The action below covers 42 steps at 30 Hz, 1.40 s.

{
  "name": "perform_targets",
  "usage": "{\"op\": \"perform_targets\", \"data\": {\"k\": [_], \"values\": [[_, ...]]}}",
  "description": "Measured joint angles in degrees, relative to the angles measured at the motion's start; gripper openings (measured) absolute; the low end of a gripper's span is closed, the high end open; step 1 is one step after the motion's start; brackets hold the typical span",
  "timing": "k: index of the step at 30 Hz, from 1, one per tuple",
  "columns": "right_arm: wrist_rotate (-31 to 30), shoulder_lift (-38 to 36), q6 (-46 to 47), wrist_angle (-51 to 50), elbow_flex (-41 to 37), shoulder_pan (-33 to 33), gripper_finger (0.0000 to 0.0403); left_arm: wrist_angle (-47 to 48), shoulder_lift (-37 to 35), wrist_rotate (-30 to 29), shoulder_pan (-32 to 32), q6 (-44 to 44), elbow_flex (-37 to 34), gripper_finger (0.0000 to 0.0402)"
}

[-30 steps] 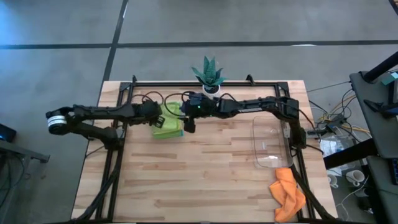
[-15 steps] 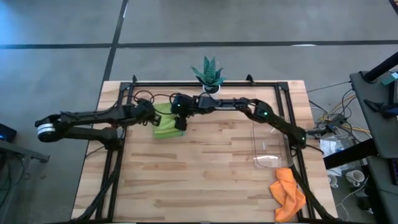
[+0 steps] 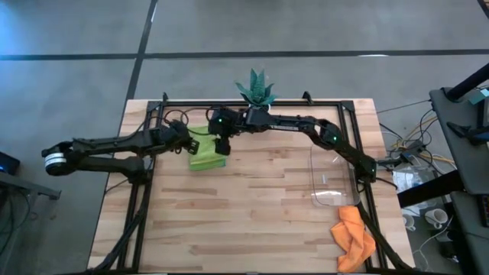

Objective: Fold microfiber towels
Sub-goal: Stack the light green towel on top of the yellow towel, then fold the orange towel on the table

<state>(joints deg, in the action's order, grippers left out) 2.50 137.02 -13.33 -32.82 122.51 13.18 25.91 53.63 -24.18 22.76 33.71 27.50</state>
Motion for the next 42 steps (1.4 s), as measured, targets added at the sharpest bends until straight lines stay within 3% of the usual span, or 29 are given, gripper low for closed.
{"op": "perform_targets", "data": {"k": [5,15,24,34,42], "values": [[8.9,-0.8,-3.2,5.8,-3.1,-1.9,0.0224,-6.9,-0.9,-0.1,0.0,-8.8,-0.1,0.0168],[9.5,-0.9,6.7,31.5,-19.1,-2.7,0.0224,-29.2,7.4,-0.1,1.1,-7.6,-13.1,0.0168],[9.5,-2.5,8.1,34.6,-23.8,-4.1,0.0224,-29.5,9.4,1.2,1.5,-4.2,-14.0,0.0168],[3.3,-11.6,0.0,34.9,-31.6,-4.6,0.0224,-29.2,-4.3,11.0,1.0,-6.0,-13.1,0.0168],[3.1,-21.5,-0.7,39.1,-41.9,-9.6,0.0224,-32.5,-20.5,30.0,-5.2,-18.7,-11.3,0.0168]]}}
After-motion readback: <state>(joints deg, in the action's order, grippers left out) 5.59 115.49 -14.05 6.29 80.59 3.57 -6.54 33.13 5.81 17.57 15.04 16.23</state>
